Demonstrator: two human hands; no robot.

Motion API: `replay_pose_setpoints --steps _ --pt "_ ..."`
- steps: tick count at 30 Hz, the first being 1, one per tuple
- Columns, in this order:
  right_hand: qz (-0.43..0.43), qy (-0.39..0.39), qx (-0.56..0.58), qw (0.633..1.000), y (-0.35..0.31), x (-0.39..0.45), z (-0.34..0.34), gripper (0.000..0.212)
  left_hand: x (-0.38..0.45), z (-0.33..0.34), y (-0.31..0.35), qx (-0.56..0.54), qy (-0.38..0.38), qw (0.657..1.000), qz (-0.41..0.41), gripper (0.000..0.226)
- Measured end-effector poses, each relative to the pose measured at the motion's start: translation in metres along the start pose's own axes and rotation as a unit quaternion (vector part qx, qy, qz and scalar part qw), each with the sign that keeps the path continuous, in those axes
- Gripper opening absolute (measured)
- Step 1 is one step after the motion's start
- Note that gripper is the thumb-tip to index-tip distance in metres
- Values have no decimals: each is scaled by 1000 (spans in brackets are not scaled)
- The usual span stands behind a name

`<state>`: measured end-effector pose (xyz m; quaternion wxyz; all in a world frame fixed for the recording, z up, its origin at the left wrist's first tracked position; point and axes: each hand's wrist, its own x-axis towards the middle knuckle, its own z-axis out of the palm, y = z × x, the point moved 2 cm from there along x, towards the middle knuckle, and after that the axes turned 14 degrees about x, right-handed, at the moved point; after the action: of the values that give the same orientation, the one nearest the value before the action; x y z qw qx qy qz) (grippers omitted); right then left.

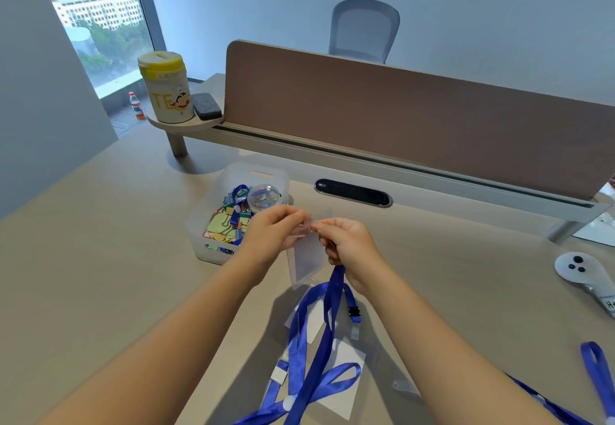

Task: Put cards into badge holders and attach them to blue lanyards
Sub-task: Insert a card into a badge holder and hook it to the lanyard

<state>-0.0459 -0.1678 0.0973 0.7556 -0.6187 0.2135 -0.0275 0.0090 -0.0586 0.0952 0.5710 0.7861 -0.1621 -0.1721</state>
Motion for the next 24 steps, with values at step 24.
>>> replay_pose_setpoints --steps 24 --pt "-268 93 -284 916 -141 9 -19 23 24 -7 107 493 299 724 378 15"
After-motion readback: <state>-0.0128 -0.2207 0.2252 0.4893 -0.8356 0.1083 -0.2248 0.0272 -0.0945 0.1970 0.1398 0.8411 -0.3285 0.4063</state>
